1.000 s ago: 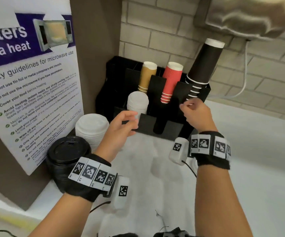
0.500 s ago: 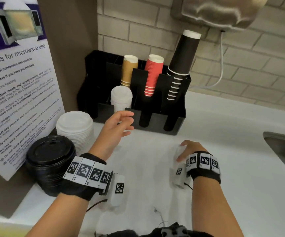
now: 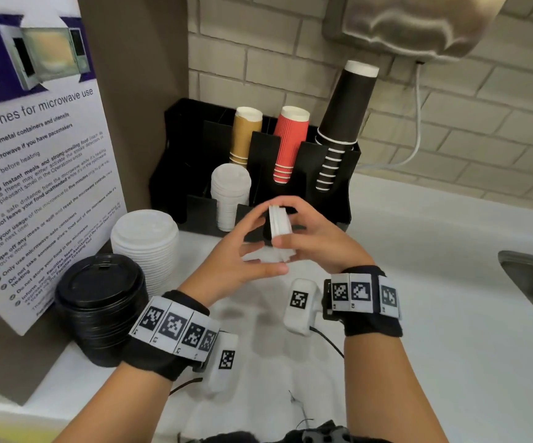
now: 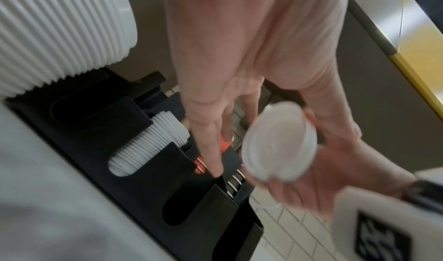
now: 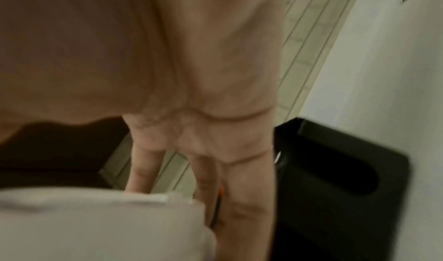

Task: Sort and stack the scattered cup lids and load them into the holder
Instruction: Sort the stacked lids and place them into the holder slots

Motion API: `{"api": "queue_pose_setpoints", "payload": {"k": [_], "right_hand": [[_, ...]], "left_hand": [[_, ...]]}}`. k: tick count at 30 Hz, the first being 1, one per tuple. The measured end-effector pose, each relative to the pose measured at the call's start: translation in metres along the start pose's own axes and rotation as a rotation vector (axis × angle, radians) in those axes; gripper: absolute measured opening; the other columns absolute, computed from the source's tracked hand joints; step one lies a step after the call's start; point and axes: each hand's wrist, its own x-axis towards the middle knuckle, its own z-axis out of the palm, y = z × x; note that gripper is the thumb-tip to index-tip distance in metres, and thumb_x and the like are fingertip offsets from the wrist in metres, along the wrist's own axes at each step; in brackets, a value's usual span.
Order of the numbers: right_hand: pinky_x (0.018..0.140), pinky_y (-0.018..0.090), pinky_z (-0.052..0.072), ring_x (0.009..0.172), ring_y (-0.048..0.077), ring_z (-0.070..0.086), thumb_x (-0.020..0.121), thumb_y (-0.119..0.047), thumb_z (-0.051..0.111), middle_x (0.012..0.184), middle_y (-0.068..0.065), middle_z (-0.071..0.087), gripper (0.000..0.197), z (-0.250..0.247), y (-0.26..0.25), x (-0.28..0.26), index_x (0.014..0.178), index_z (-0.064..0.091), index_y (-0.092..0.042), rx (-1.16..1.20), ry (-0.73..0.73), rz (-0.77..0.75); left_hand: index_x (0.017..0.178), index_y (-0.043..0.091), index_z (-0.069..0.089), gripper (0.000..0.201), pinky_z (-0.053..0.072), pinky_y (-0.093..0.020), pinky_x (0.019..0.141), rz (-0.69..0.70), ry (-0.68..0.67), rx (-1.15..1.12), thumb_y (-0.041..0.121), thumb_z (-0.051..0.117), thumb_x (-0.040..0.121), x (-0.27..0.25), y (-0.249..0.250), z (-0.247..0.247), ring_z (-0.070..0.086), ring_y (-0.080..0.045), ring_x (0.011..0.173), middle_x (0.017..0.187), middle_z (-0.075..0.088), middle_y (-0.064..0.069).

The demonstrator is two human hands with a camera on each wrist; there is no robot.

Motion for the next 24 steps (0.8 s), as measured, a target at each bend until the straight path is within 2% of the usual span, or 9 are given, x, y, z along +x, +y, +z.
{"api": "queue_pose_setpoints", "payload": {"k": [3, 5, 7, 9, 12, 16, 21, 24], "right_hand": [[0.082, 0.045, 0.058, 0.104, 0.030, 0.065, 0.072, -0.022, 0.077, 0.120, 0.015, 0.057, 0.063, 0.0062, -0.0051, 0.0033, 0.126, 0.050, -0.040, 0.050, -0.009, -0.046], [0.086, 0.047, 0.056, 0.103, 0.027, 0.066, 0.073, -0.024, 0.076, 0.120, 0.012, 0.060, 0.063, 0.0073, -0.0050, 0.0045, 0.128, 0.050, -0.039, 0.057, -0.012, -0.056], [0.084, 0.039, 0.056, 0.104, 0.024, 0.066, 0.075, -0.025, 0.075, 0.118, 0.008, 0.064, 0.060, 0.0063, -0.0039, 0.0048, 0.129, 0.052, -0.035, 0.062, -0.017, -0.063], [0.080, 0.030, 0.053, 0.104, 0.020, 0.066, 0.076, -0.026, 0.075, 0.118, 0.005, 0.065, 0.058, 0.0060, -0.0039, 0.0050, 0.129, 0.053, -0.034, 0.072, -0.029, -0.062], [0.082, 0.028, 0.053, 0.106, 0.017, 0.065, 0.077, -0.030, 0.075, 0.119, 0.003, 0.063, 0.060, 0.0068, -0.0055, 0.0062, 0.130, 0.050, -0.041, 0.053, -0.036, -0.076], [0.086, 0.028, 0.054, 0.108, 0.015, 0.064, 0.078, -0.030, 0.074, 0.119, 0.002, 0.064, 0.061, 0.0077, -0.0070, 0.0068, 0.133, 0.050, -0.038, 0.057, -0.055, -0.110], [0.087, 0.044, 0.056, 0.108, 0.021, 0.065, 0.076, -0.025, 0.077, 0.119, 0.005, 0.064, 0.061, 0.0079, -0.0065, 0.0084, 0.130, 0.053, -0.039, 0.065, -0.060, -0.126], [0.084, 0.043, 0.057, 0.106, 0.021, 0.066, 0.075, -0.024, 0.079, 0.118, 0.005, 0.064, 0.061, 0.0080, -0.0062, 0.0095, 0.129, 0.054, -0.039, 0.070, -0.046, -0.135]], "left_hand": [[0.148, 0.038, 0.032, 0.092, 0.048, -0.018, 0.096, 0.081, 0.074, -0.037, 0.031, 0.080, 0.070, 0.0016, -0.0011, -0.0005, 0.048, 0.003, 0.127, 0.146, 0.044, 0.012], [0.145, 0.038, 0.037, 0.088, 0.049, -0.017, 0.091, 0.095, 0.115, -0.050, 0.033, 0.080, 0.068, 0.0012, -0.0014, -0.0034, 0.051, 0.005, 0.123, 0.144, 0.047, 0.011], [0.137, 0.041, 0.042, 0.081, 0.051, -0.018, 0.088, 0.111, 0.128, -0.073, 0.031, 0.082, 0.067, 0.0008, -0.0011, -0.0053, 0.053, 0.001, 0.122, 0.139, 0.051, 0.011], [0.133, 0.042, 0.044, 0.080, 0.053, -0.024, 0.088, 0.108, 0.138, -0.097, 0.027, 0.083, 0.065, -0.0001, -0.0006, -0.0071, 0.058, -0.008, 0.120, 0.137, 0.053, 0.009], [0.135, 0.040, 0.043, 0.086, 0.056, -0.037, 0.091, 0.085, 0.150, -0.122, 0.025, 0.085, 0.061, -0.0002, 0.0001, -0.0077, 0.063, -0.020, 0.114, 0.139, 0.052, 0.003], [0.127, 0.043, 0.045, 0.082, 0.056, -0.041, 0.092, 0.097, 0.188, -0.130, 0.024, 0.085, 0.059, -0.0005, 0.0024, -0.0069, 0.060, -0.024, 0.118, 0.137, 0.052, 0.000], [0.125, 0.047, 0.046, 0.080, 0.056, -0.038, 0.091, 0.113, 0.200, -0.101, 0.025, 0.085, 0.058, 0.0004, 0.0027, -0.0080, 0.054, -0.024, 0.125, 0.136, 0.051, 0.003], [0.125, 0.049, 0.046, 0.082, 0.057, -0.035, 0.089, 0.116, 0.197, -0.089, 0.027, 0.086, 0.057, 0.0018, 0.0021, -0.0091, 0.055, -0.022, 0.124, 0.136, 0.051, 0.006]]}}
